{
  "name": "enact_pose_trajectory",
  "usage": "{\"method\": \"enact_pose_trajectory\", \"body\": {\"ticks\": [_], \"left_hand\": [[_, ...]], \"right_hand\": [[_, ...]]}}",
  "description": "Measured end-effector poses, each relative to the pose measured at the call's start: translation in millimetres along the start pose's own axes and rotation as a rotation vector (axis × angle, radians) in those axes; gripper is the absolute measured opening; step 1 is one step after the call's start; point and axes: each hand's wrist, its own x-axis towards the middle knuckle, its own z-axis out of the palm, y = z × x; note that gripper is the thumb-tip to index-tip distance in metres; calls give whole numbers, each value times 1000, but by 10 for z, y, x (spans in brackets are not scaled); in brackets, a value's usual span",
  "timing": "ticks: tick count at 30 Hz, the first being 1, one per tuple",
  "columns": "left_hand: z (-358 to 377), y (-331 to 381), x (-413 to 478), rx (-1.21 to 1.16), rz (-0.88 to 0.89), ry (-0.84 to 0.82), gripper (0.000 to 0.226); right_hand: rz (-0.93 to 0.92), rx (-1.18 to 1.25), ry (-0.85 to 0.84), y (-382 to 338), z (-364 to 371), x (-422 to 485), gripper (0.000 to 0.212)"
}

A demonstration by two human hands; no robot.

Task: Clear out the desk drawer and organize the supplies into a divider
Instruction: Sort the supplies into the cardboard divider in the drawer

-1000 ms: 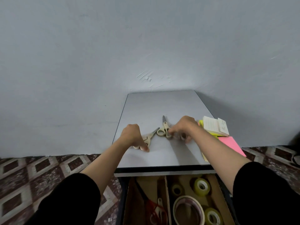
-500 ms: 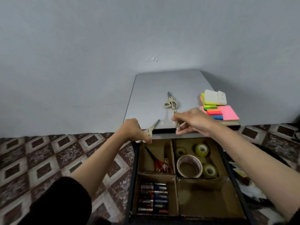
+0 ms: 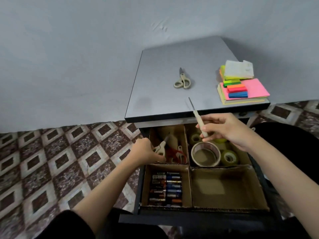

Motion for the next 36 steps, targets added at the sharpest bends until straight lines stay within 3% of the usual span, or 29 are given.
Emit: {"method": "enact_pose_trajectory", "body": {"ticks": [12, 19, 22, 26, 29, 32, 36], "left_hand": [[526, 200, 501, 467, 18, 12, 29], [514, 174, 540, 533, 37, 52, 23], [438, 49, 481, 392, 176, 93, 33], [490, -310, 387, 115, 423, 457, 36], [602, -508, 279, -53, 331, 342, 56], [719, -606, 264, -69, 335, 252, 71], [689, -594, 269, -137, 337, 264, 72]], "right_hand": [[11, 69, -26, 241, -151, 85, 31], [14, 23, -34, 246, -138, 112, 36], [12, -41, -29, 244, -114, 92, 42], [11, -160, -104, 217, -36, 15, 41], [39, -285, -221, 201, 77, -52, 34], [99, -472, -303, 211, 256, -68, 32], [121, -706, -204, 296, 549, 122, 31]]}}
